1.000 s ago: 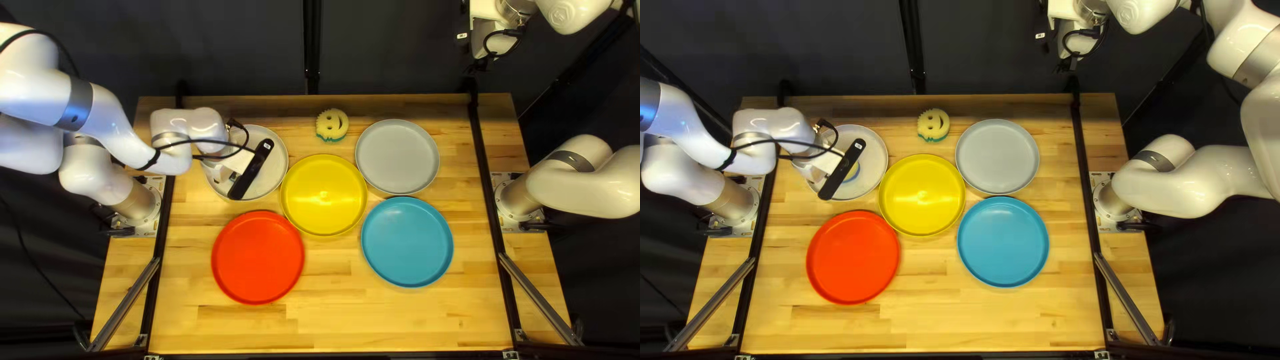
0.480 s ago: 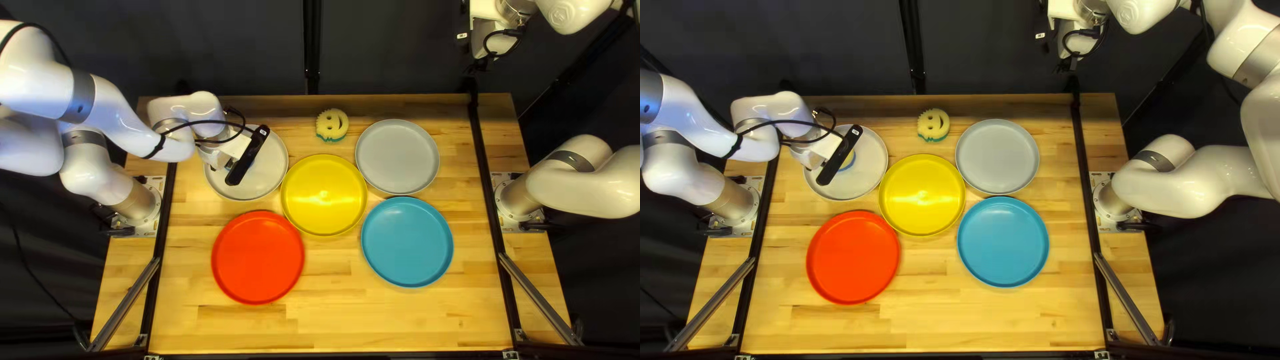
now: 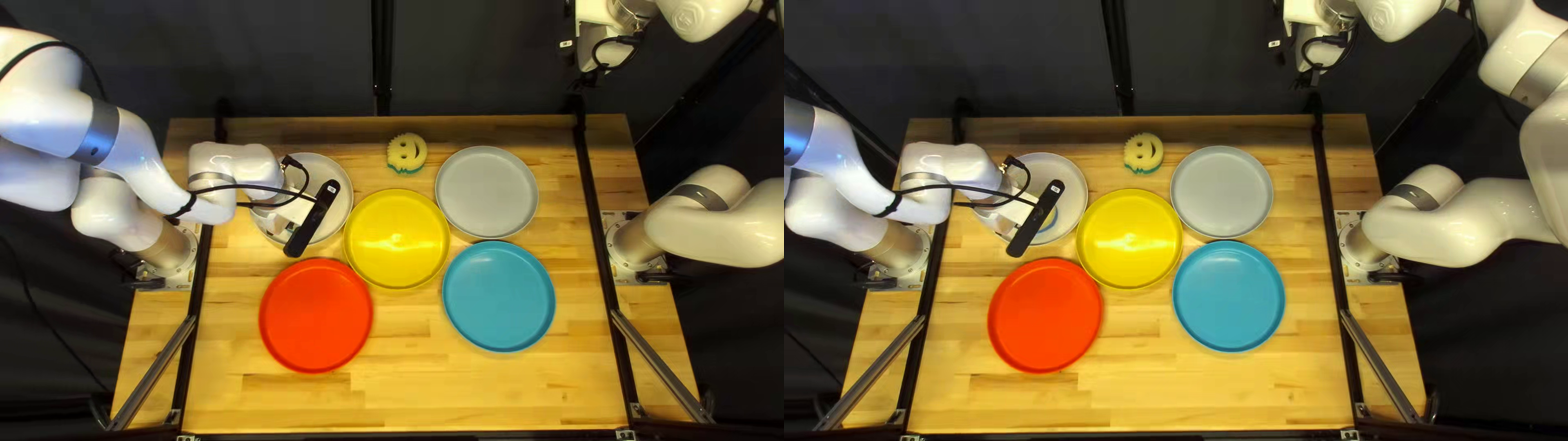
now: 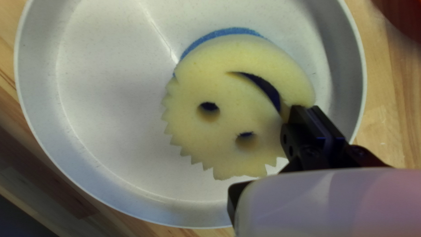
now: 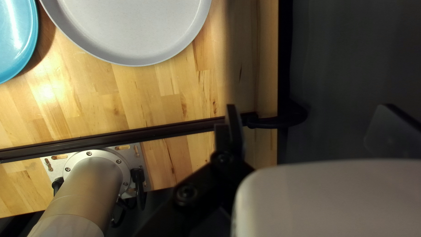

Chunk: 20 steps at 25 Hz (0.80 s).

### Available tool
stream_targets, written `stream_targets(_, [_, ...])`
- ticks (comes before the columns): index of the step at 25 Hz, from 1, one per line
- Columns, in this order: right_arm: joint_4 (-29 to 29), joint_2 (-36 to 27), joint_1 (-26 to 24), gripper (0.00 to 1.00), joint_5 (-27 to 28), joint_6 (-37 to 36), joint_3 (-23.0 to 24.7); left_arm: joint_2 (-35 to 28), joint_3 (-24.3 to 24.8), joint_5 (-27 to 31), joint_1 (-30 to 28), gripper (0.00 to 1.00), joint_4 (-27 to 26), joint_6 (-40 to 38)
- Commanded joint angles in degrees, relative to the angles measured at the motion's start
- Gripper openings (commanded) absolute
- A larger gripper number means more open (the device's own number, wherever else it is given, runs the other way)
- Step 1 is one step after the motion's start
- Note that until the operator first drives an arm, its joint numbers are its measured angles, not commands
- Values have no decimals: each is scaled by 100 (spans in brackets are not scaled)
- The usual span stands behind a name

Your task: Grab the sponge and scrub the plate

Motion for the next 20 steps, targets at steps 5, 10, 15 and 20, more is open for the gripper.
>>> stream_targets(5, [0,0,0,100,0,0,0,82,-363,345,899,0,-57,828])
stream_targets(10, [0,0,0,100,0,0,0,226,-616,449,692,0,-48,667])
stream_targets(15, [0,0,0,100,0,0,0,443,-683,265,94,0,-113,263])
stream_targets(20, [0,0,0,100,0,0,0,466,-638,112,-531,0,-89,-223])
